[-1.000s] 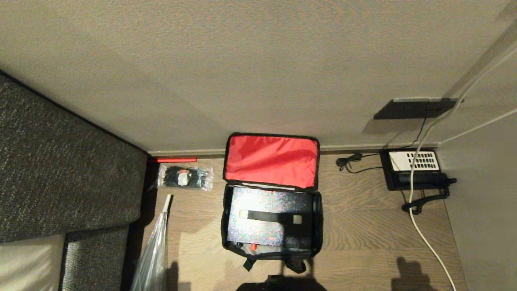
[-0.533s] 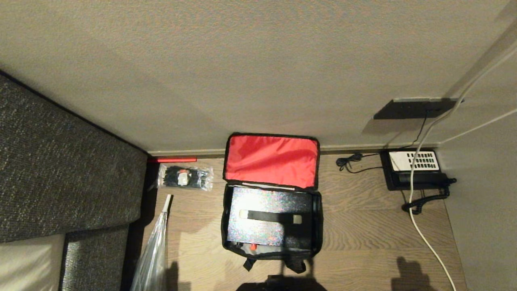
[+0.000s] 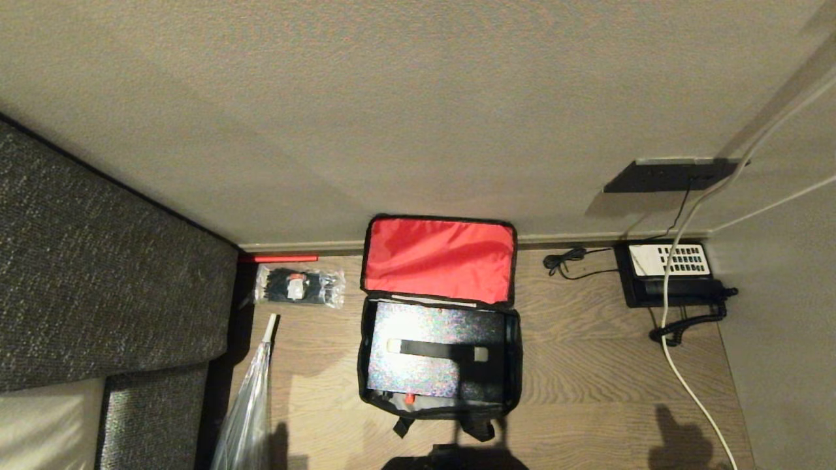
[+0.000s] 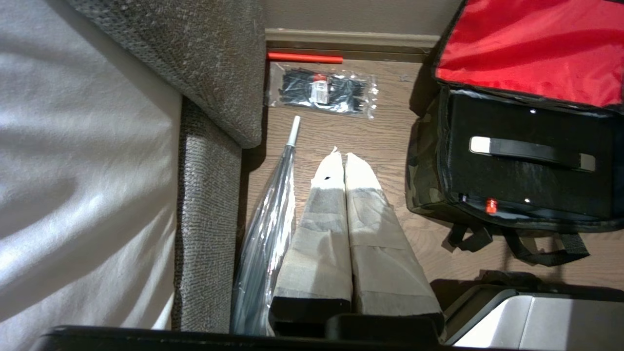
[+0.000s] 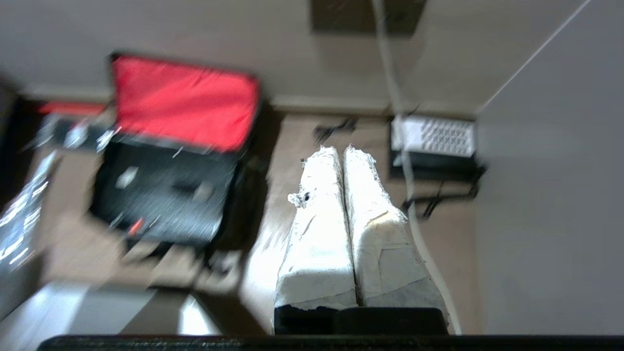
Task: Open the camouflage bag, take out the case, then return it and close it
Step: Close the top of the storage box
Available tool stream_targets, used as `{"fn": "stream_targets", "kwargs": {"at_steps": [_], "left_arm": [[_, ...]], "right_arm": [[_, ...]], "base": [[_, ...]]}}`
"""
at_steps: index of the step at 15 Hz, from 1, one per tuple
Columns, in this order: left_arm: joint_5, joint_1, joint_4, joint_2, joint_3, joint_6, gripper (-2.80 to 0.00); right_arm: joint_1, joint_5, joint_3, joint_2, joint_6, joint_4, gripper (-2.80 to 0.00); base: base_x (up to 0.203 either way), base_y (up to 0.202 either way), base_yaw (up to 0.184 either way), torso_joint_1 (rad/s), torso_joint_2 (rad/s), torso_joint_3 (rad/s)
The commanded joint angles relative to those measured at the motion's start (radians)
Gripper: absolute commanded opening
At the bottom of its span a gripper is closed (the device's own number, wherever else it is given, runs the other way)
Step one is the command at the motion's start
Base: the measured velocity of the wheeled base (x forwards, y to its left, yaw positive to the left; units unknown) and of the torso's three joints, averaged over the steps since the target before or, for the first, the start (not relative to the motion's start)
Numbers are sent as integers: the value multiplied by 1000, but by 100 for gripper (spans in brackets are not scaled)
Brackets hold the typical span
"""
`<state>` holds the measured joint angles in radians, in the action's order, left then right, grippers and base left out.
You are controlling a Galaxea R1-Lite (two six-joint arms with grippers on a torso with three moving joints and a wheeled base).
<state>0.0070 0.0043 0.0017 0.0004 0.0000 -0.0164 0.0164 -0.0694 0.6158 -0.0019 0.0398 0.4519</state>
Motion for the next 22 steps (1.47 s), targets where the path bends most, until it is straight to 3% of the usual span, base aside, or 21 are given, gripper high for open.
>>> {"fn": "stream_targets", "kwargs": {"at_steps": [1, 3, 6, 9, 12, 17, 18, 19, 20, 22], "left_arm": [[1, 0, 0, -2, 3, 0, -280], [1, 0, 0, -2, 3, 0, -280], [1, 0, 0, -2, 3, 0, -280], [1, 0, 0, -2, 3, 0, -280], [1, 0, 0, -2, 3, 0, -280], [1, 0, 0, -2, 3, 0, -280], [1, 0, 0, -2, 3, 0, -280], [1, 0, 0, -2, 3, -1, -280], [1, 0, 0, -2, 3, 0, -280], [1, 0, 0, -2, 3, 0, -280]], "right_arm": [[-1, -73, 82, 1, -24, 258, -280], [-1, -219, 81, 6, -119, 405, -280], [-3, -231, 139, 184, -195, 398, -280], [9, -232, 209, 628, -326, 245, -280], [18, -236, 201, 1057, -406, -47, -280], [66, -260, 90, 1561, -473, -827, -280], [75, -263, 74, 1626, -479, -925, -280], [82, -267, 64, 1684, -487, -1007, -69], [92, -268, 67, 1730, -517, -1095, 0], [111, -267, 92, 1810, -597, -1275, 0]], "base": [[0, 0, 0, 0, 0, 0], [0, 0, 0, 0, 0, 0], [0, 0, 0, 0, 0, 0], [0, 0, 0, 0, 0, 0], [0, 0, 0, 0, 0, 0], [0, 0, 0, 0, 0, 0], [0, 0, 0, 0, 0, 0], [0, 0, 0, 0, 0, 0], [0, 0, 0, 0, 0, 0], [0, 0, 0, 0, 0, 0]]}}
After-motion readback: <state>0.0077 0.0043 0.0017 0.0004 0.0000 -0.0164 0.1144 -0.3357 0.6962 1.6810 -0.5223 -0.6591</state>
